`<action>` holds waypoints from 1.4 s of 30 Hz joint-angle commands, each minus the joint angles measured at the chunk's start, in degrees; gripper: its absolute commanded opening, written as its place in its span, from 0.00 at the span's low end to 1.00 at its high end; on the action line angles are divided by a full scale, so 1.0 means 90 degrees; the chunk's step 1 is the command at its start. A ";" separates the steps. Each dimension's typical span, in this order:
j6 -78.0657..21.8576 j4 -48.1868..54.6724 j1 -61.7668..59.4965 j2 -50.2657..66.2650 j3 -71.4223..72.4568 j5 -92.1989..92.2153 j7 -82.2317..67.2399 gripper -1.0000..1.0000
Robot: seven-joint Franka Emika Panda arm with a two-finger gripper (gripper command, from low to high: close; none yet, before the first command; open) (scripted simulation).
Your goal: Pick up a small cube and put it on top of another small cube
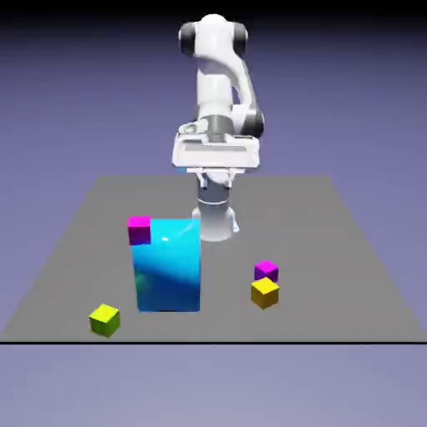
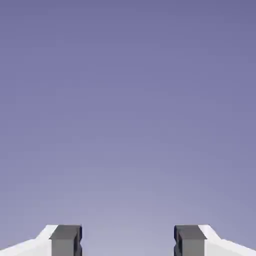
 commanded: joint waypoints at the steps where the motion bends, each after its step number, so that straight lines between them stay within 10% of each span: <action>1: -0.0127 0.0089 -0.0199 -0.0017 0.0231 0.0003 -0.0274 0.50; 42: -0.5343 0.3729 -0.8364 -0.0695 0.9691 0.0144 -1.1503 0.50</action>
